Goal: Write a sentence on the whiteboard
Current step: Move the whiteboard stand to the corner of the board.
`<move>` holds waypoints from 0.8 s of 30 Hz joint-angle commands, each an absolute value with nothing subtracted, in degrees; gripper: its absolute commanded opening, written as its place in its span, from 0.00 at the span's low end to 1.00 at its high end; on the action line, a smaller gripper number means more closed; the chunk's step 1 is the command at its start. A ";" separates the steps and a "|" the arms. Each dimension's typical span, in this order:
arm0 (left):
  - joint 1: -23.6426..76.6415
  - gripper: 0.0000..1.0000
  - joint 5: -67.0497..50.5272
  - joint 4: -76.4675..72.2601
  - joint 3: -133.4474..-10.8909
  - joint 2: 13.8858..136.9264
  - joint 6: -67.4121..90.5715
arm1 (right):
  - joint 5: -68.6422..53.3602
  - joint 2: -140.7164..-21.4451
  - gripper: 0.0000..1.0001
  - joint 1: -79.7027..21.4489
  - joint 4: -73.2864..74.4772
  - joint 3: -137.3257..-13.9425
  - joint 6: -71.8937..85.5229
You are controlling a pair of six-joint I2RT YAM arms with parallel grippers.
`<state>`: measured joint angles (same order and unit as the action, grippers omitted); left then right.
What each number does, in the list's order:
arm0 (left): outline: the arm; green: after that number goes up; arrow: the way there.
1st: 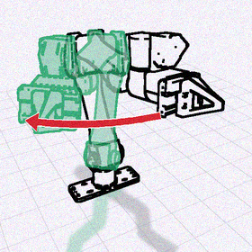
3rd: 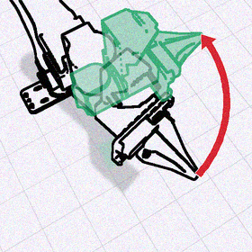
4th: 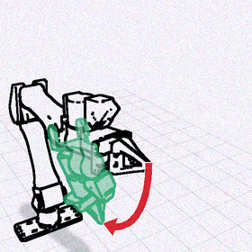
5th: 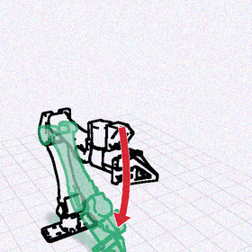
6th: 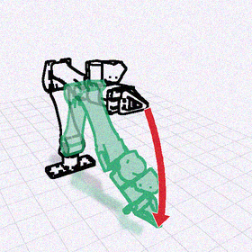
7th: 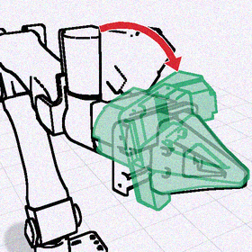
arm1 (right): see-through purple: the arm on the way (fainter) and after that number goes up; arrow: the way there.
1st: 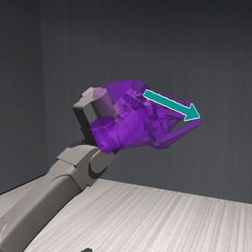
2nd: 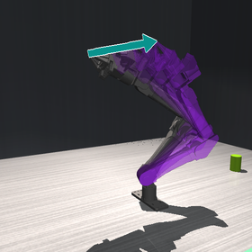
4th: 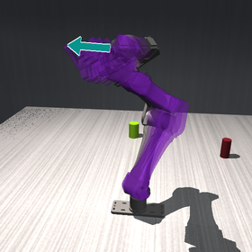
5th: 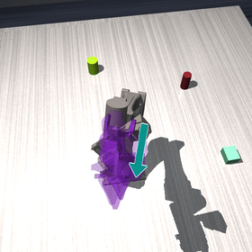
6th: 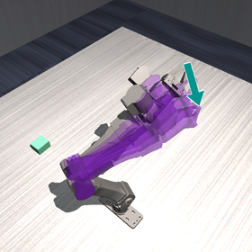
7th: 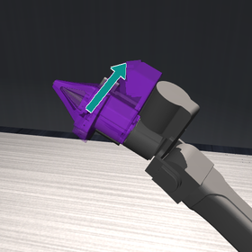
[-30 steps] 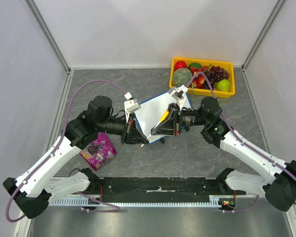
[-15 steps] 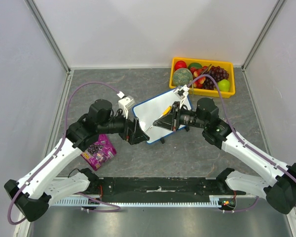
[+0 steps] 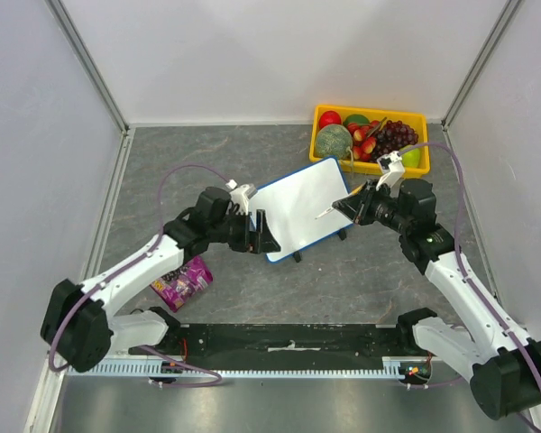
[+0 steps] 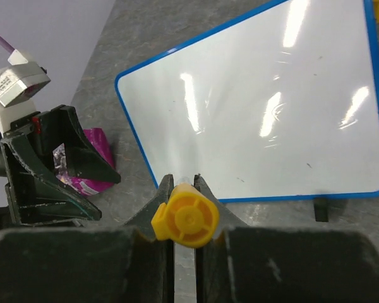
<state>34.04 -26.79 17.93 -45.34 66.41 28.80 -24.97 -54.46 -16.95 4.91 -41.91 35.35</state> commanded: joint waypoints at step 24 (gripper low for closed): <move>60.47 0.77 17.30 21.00 -61.88 103.71 50.88 | -23.29 -54.49 0.00 -13.54 11.95 -45.18 28.83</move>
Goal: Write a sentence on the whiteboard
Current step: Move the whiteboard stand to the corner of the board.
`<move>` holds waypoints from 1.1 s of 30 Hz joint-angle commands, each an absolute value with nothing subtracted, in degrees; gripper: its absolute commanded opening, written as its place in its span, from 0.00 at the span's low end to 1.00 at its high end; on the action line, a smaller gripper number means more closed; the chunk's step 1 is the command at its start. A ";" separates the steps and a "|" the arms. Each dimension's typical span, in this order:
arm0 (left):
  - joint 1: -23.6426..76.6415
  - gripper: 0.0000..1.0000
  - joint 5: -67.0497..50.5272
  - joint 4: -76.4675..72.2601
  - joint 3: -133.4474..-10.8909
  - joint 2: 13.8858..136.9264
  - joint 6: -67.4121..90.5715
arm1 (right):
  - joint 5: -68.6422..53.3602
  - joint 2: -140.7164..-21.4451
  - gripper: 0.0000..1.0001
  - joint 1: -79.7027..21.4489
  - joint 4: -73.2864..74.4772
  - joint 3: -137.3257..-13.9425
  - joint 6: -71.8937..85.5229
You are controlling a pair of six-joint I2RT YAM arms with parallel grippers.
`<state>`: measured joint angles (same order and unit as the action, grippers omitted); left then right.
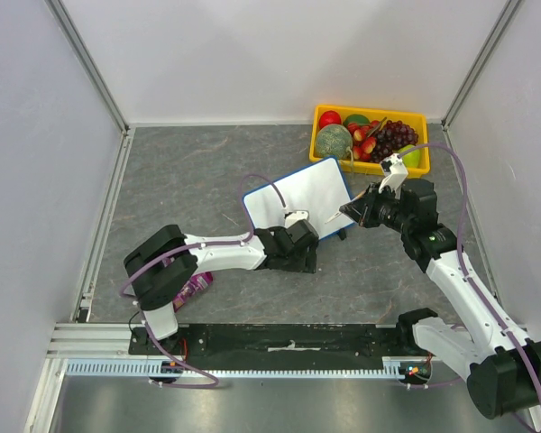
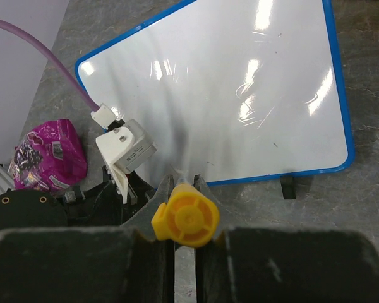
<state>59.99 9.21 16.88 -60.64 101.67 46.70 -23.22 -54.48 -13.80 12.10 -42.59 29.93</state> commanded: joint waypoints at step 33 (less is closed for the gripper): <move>63.98 0.02 24.96 30.84 -55.37 100.90 55.45 | -26.01 -53.35 0.00 -13.27 11.78 -43.68 28.21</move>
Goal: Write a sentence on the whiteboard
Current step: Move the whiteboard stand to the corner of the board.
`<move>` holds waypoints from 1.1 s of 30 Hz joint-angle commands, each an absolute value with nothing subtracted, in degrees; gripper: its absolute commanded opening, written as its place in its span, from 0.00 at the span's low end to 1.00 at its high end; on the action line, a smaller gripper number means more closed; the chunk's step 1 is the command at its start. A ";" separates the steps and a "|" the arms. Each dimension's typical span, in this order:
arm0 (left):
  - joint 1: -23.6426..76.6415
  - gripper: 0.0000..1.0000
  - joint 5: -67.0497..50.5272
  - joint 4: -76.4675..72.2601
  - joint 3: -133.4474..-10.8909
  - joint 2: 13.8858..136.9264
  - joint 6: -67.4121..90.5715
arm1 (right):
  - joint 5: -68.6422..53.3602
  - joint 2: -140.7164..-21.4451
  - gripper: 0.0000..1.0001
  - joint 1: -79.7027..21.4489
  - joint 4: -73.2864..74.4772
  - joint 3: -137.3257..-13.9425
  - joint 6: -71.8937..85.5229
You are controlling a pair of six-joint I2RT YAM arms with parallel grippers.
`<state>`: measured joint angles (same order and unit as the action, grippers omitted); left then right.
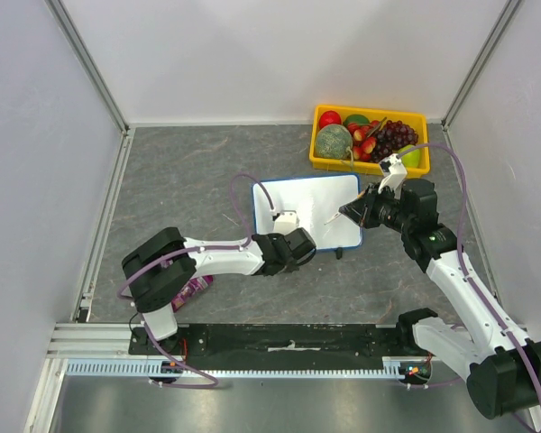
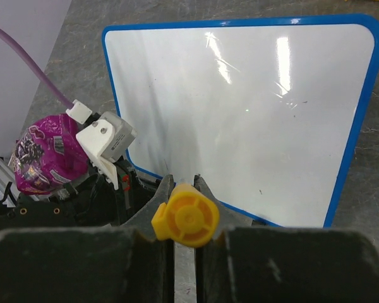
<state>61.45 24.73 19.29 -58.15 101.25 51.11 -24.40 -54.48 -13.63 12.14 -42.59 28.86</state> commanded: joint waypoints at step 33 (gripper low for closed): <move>87.10 0.61 22.41 42.54 -57.39 99.32 79.98 | -28.39 -44.12 0.00 -13.36 16.35 -40.96 29.18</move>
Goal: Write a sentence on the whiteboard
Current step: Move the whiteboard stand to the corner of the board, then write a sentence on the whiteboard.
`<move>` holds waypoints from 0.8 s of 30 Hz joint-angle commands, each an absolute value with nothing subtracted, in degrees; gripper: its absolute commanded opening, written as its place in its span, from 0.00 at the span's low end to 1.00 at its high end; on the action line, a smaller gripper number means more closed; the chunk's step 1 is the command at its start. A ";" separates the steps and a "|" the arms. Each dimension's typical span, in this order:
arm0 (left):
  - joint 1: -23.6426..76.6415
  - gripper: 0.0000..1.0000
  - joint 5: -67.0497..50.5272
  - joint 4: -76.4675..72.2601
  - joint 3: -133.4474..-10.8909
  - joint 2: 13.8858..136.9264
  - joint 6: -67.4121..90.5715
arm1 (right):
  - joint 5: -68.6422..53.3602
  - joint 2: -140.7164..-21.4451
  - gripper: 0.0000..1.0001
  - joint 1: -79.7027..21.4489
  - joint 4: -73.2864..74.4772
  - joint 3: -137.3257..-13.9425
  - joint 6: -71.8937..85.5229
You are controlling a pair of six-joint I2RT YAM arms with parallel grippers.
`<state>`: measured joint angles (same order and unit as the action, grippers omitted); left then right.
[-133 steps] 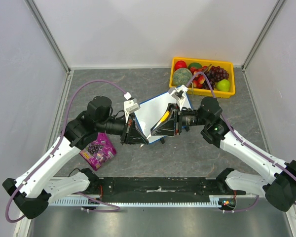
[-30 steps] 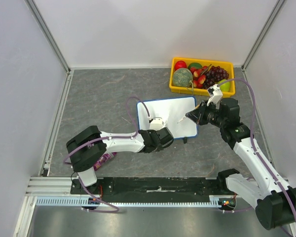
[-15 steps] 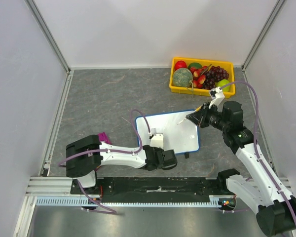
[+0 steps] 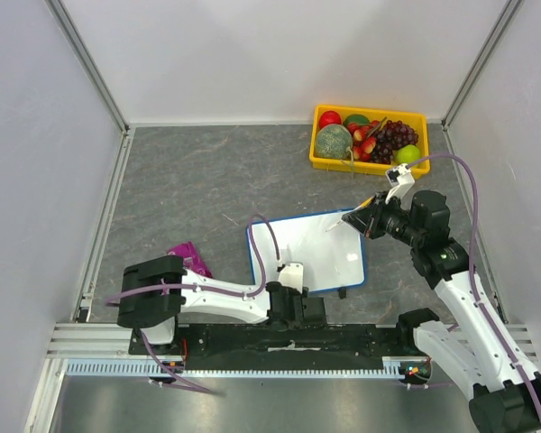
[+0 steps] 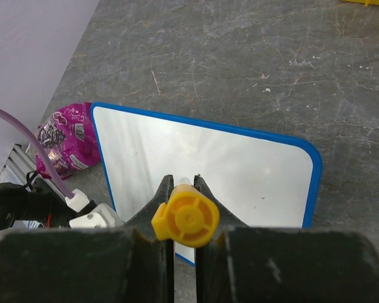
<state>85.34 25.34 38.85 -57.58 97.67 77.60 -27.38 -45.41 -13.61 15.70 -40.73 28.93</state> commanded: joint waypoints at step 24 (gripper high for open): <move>89.91 0.87 22.76 33.41 -51.07 71.55 62.84 | -30.06 -33.32 0.00 -13.27 38.13 -44.56 20.04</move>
